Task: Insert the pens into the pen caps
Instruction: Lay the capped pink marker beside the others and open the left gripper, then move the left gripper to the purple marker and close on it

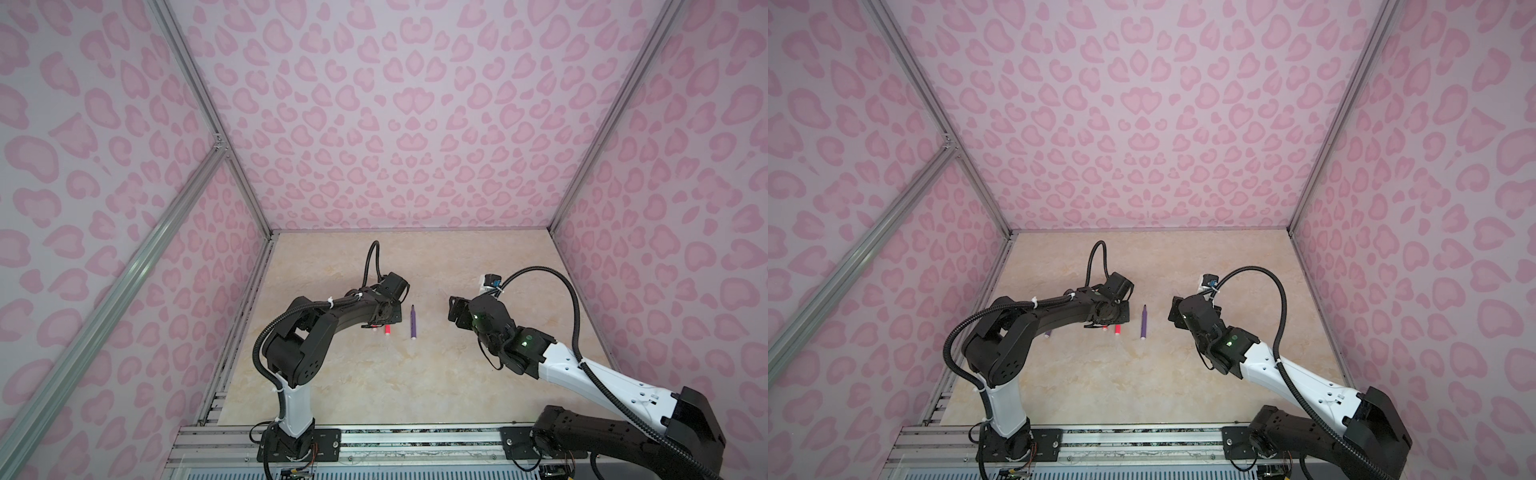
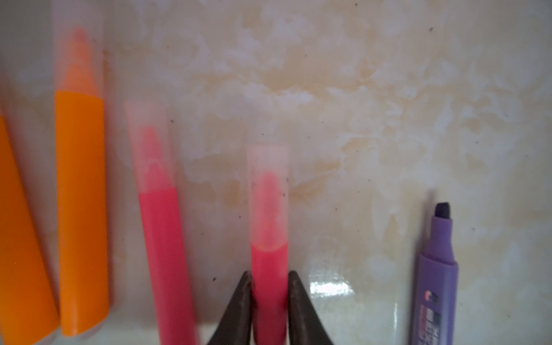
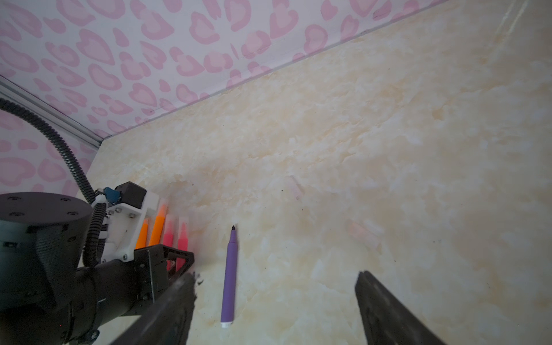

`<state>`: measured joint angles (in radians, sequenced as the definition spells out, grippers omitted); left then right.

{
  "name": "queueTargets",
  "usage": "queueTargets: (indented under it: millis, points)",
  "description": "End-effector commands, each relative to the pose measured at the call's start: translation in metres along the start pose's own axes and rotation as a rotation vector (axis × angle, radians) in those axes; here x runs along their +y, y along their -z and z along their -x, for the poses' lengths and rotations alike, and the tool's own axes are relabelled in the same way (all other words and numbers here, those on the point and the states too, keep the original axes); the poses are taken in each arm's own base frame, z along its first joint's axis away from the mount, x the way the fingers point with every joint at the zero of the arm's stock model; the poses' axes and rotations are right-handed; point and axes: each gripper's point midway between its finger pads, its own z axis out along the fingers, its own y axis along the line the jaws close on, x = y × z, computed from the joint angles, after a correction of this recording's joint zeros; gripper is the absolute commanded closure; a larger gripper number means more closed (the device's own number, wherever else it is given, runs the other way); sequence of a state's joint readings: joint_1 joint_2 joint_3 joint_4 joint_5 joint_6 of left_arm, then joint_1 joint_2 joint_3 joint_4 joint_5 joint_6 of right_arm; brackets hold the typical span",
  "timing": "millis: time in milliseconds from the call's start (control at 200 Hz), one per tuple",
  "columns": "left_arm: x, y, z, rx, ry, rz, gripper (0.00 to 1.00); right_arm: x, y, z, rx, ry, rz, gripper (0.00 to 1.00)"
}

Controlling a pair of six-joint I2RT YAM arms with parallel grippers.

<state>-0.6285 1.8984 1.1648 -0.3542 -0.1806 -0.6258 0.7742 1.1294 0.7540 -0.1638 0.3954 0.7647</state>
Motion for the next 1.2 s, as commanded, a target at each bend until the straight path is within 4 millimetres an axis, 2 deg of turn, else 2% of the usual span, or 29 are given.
queueTargets:
  millis: [0, 110, 140, 210, 345, 505, 605, 735, 885, 1085, 1195]
  points:
    - [0.004, 0.004, 0.0, 0.002, -0.008, 0.017, 0.71, 0.005, 0.0, 0.002, 0.007, -0.001, 0.003, 0.14]
    - [-0.001, 0.011, 0.005, -0.021, -0.011, -0.019, 0.65, 0.009, 0.005, 0.012, 0.007, 0.014, 0.002, 0.12]
    - [-0.004, 0.014, 0.006, -0.03, -0.01, -0.04, 0.57, 0.008, 0.007, 0.014, 0.006, 0.019, -0.007, 0.12]
    - [-0.009, 0.021, 0.01, -0.053, -0.013, -0.074, 0.51, 0.009, 0.011, 0.019, -0.001, 0.037, -0.001, 0.11]
    - [-0.011, 0.043, 0.02, -0.151, -0.028, -0.103, 0.41, 0.008, 0.016, 0.026, -0.013, 0.05, 0.002, 0.1]
    - [-0.011, 0.079, 0.027, -0.284, -0.032, -0.126, 0.39, 0.004, 0.015, 0.037, -0.035, 0.045, 0.004, 0.11]
    - [-0.022, 0.092, 0.017, -0.305, -0.039, -0.169, 0.39, -0.005, 0.006, 0.04, -0.028, 0.041, -0.009, 0.14]
    - [-0.042, 0.091, -0.012, -0.243, -0.054, -0.222, 0.39, -0.019, -0.009, 0.041, -0.005, 0.035, -0.025, 0.17]
    - [-0.06, 0.079, -0.025, -0.182, -0.097, -0.231, 0.4, -0.039, -0.025, 0.039, -0.011, 0.03, -0.062, 0.2]
    - [-0.085, 0.051, -0.038, -0.055, -0.156, -0.261, 0.44, -0.041, -0.046, 0.03, 0.042, 0.031, -0.072, 0.24]
    - [-0.088, 0.039, -0.045, -0.009, -0.165, -0.253, 0.44, -0.038, -0.052, 0.026, 0.08, 0.05, -0.076, 0.25]
